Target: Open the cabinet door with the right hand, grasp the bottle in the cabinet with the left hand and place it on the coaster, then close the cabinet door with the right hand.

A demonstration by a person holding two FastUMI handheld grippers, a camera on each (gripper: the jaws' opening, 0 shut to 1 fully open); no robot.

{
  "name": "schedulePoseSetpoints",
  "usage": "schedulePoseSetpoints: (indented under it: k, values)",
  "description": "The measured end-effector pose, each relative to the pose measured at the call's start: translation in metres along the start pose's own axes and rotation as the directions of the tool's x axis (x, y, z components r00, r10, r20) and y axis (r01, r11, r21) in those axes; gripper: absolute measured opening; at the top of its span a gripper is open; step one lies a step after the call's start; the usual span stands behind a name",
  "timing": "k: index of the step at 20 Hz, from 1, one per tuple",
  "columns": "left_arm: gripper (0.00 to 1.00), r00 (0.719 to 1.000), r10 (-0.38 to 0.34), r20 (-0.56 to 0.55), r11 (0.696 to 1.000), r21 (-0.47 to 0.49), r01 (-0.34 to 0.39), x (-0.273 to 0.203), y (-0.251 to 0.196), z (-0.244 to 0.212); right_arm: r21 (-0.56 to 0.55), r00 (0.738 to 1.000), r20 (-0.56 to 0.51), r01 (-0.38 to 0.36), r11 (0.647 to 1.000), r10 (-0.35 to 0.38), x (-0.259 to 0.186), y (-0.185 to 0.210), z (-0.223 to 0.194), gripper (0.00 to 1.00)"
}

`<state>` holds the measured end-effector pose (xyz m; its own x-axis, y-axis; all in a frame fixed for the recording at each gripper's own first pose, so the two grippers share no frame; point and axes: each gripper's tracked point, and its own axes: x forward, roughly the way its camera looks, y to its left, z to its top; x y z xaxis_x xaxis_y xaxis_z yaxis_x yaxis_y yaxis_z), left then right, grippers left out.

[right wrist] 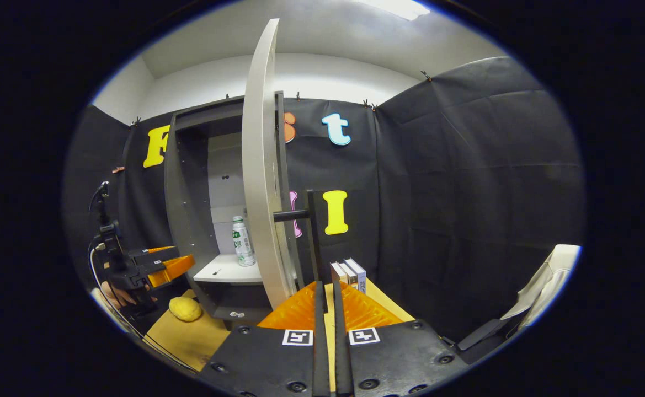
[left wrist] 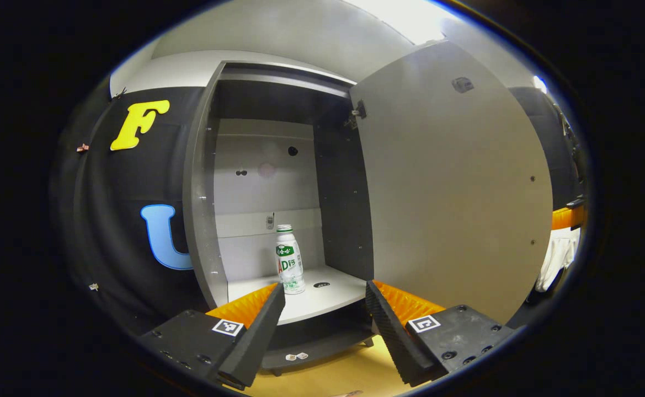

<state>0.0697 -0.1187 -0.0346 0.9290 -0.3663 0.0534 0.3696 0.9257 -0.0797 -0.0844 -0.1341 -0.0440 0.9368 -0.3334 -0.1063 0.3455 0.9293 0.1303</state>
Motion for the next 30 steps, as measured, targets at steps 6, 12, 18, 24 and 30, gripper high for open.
schedulePoseSetpoints:
  k: [6,12,18,24,30]
  values:
    - [0.97,1.000,-0.009,0.019,1.000,-0.001,0.009,0.050,0.030,0.002,-0.017,0.993,0.022,0.117,0.993,-0.116,-0.046,-0.006,0.001,0.09]
    - [0.97,1.000,0.021,0.015,1.000,-0.014,-0.020,0.126,0.052,-0.004,0.020,0.983,0.083,0.163,0.986,-0.164,-0.073,-0.016,0.026,0.09]
    - [0.92,0.996,0.094,0.000,0.995,-0.038,-0.094,0.207,0.073,-0.016,0.028,0.969,0.141,0.202,0.979,-0.204,-0.050,-0.063,0.047,0.09]
    - [0.95,0.987,0.157,-0.034,0.987,0.035,-0.155,0.261,0.081,-0.036,-0.007,0.972,0.153,0.182,0.983,-0.179,-0.016,-0.081,0.049,0.09]
    - [0.88,0.983,0.176,-0.044,0.983,0.067,-0.173,0.280,0.084,-0.046,-0.019,0.980,0.112,0.170,0.985,-0.167,0.010,-0.093,0.037,0.09]
